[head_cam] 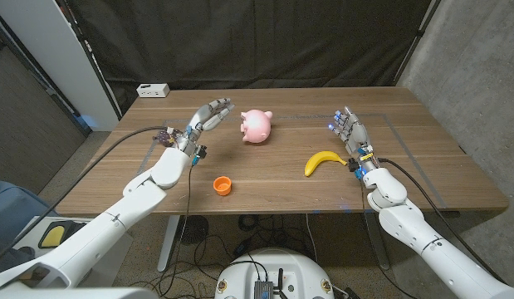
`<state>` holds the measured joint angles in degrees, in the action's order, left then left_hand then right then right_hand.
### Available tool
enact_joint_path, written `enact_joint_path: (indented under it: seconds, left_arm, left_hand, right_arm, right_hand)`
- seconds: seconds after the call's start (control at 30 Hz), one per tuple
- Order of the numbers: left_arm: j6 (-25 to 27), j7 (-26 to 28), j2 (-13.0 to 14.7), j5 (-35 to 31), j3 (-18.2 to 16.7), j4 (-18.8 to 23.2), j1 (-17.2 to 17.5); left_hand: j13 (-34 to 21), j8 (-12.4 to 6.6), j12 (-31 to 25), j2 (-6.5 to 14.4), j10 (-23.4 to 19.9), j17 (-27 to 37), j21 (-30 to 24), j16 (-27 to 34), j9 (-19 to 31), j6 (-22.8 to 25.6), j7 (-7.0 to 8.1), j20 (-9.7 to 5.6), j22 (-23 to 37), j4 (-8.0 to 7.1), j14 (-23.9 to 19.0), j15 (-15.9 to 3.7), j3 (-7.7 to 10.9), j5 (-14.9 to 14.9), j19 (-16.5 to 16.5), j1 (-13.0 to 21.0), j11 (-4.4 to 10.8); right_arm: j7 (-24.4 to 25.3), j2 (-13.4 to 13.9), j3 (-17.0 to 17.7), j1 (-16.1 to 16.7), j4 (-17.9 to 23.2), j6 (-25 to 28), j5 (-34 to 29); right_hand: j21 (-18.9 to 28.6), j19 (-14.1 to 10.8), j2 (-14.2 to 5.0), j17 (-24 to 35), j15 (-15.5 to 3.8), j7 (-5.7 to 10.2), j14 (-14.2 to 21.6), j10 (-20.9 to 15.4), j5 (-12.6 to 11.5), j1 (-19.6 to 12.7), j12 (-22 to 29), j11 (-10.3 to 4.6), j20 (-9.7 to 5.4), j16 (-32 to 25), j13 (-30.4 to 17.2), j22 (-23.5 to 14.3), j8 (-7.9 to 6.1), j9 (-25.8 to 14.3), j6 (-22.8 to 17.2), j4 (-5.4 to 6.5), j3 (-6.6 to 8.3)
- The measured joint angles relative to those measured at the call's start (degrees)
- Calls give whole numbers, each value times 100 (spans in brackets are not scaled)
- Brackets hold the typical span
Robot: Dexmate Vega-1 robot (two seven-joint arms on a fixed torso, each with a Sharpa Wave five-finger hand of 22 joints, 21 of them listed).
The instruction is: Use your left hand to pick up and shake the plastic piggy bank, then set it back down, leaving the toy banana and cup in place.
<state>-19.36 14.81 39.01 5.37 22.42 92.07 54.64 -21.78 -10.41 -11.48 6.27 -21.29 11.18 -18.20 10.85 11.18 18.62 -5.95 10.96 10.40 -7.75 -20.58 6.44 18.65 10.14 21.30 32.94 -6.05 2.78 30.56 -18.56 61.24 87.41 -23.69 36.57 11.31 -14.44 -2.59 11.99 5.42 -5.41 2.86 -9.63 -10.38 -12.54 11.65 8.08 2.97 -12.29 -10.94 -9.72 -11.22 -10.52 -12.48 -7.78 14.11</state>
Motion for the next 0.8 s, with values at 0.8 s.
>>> enact_joint_path:
  seconds: [0.8]
  left_arm:
    - [-917, -543, -504, 1669, -438, -573, 301]
  left_hand:
    - [210, 27, 69, -228, 504, -27, 380, -50, -53, -311, -16, -258, 1, 0, 588, -26, -238, 0, -563, -484, -30]
  right_arm:
    - [1, -10, -99, -162, -52, -1, -178]
  right_hand:
    - [0, -82, 24, 0, -124, 0, 19, -30, 0, -24, 0, -30, -124, 0, 0, 0, 0, 0, 0, 0, 0]
